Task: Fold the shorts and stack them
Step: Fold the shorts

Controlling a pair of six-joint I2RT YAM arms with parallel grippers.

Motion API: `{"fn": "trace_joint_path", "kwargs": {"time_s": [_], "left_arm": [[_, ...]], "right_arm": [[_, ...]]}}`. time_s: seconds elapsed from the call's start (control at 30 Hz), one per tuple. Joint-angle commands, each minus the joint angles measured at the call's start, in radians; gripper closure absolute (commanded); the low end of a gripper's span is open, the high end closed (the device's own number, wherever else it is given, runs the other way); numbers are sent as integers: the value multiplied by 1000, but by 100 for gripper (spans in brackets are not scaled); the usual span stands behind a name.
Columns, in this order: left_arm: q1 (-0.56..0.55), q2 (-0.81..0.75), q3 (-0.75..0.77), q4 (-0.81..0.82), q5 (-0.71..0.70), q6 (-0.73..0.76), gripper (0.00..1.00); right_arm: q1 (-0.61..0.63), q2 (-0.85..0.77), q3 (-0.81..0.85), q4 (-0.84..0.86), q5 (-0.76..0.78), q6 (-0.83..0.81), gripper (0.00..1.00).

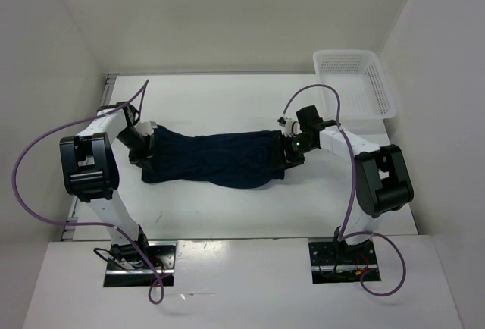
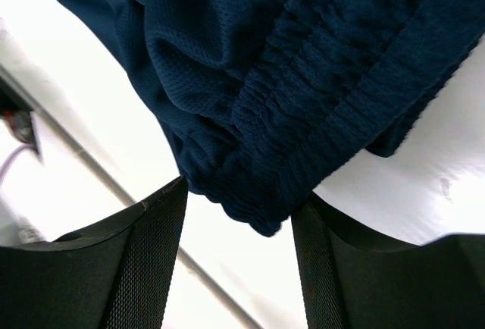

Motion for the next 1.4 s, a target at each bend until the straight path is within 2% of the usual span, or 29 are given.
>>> {"fn": "trace_joint_path", "kwargs": {"time_s": [0.0, 0.07, 0.1, 0.17, 0.2, 0.3, 0.5, 0.6, 0.63, 0.77, 0.83, 1.0, 1.13, 1.23, 1.37], "left_arm": [[-2, -28, 34, -27, 33, 4, 100], [-2, -28, 43, -27, 43, 4, 100], [-2, -28, 43, -27, 43, 4, 100], [-2, -37, 43, -36, 43, 4, 100], [-2, -46, 43, -45, 52, 4, 100], [10, -46, 112, -75, 52, 4, 100], [19, 10, 348, -115, -5, 4, 100], [19, 70, 443, -136, -5, 4, 100], [19, 87, 514, -136, -14, 4, 100], [28, 179, 715, -113, -45, 4, 100], [28, 202, 787, -72, -66, 4, 100], [28, 285, 991, -19, -80, 4, 100], [28, 302, 1075, 19, -103, 4, 100], [28, 320, 1141, 33, -112, 4, 100], [28, 311, 1104, 24, -92, 4, 100]], "right_arm": [[-4, 22, -29, 65, -59, 102, 39], [-4, 50, -29, 88, -68, 121, 39], [-4, 50, -29, 101, -68, 121, 44], [-4, 68, -6, 101, -49, 121, 61], [-4, 68, 14, 101, -37, 97, 81], [-50, 68, 70, 76, -40, 58, 97], [-136, 96, 294, -33, -144, -148, 100], [-168, 128, 382, 22, -218, -93, 100], [-177, 151, 394, 48, -229, -36, 100], [-190, 228, 507, 108, -229, 4, 100], [-190, 286, 558, 124, -220, 32, 100], [-199, 396, 742, 170, -83, 72, 100], [-199, 459, 897, 179, -100, 95, 100], [-199, 481, 953, 200, -121, 118, 100], [-199, 481, 944, 219, -138, 127, 100]]}}
